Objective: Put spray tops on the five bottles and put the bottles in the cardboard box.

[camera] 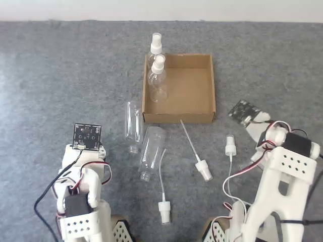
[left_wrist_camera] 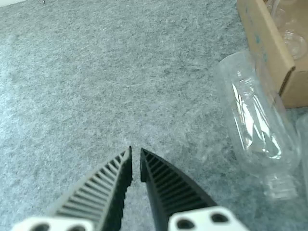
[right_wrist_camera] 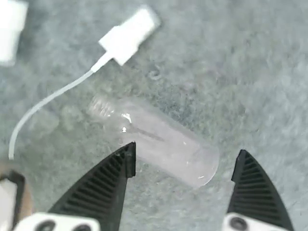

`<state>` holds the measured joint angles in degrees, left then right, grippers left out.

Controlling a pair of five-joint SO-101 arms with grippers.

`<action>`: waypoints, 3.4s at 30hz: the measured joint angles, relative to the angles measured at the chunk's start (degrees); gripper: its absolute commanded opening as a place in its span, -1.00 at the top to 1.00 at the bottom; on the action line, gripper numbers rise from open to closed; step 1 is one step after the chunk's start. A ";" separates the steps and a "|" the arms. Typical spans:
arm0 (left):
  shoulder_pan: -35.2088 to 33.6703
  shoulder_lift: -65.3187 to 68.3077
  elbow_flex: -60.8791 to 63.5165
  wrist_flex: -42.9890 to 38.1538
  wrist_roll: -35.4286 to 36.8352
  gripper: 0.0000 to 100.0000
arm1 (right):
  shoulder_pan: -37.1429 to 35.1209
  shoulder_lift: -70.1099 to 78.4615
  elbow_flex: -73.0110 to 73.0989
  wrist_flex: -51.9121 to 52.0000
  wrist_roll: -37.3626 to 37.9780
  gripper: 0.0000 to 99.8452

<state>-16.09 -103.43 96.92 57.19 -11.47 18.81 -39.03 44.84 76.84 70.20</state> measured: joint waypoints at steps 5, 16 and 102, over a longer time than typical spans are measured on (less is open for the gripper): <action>0.00 0.00 0.00 0.00 0.00 0.95 | -0.26 0.00 0.00 0.00 7.03 0.45; 0.00 0.00 0.00 0.00 0.00 0.95 | 0.00 0.00 3.60 0.00 18.20 0.45; 0.00 0.00 0.00 0.00 0.00 0.95 | -5.89 -0.09 11.25 -16.09 -36.92 0.28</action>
<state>-16.09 -103.43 96.92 57.19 -11.47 12.92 -39.12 56.09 60.75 33.27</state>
